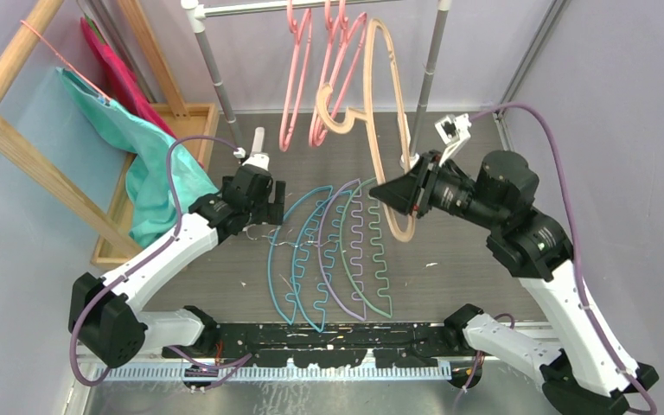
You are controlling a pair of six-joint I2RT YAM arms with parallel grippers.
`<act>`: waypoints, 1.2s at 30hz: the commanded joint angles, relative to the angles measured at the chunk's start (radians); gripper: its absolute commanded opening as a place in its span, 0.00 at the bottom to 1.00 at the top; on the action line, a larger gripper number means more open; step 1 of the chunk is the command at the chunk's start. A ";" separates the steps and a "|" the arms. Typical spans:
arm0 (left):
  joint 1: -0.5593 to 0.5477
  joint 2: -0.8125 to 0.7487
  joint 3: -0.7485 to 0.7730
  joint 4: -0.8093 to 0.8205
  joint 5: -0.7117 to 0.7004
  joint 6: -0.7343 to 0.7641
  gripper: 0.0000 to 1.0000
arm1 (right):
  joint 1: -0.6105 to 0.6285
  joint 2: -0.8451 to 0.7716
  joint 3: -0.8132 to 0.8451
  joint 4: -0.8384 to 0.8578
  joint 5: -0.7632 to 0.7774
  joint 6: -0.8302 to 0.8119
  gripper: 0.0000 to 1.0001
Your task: Organize the hangers
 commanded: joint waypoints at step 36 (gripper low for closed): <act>0.005 -0.081 0.009 -0.005 -0.046 0.025 0.98 | -0.412 0.497 0.090 1.136 -0.447 0.879 0.04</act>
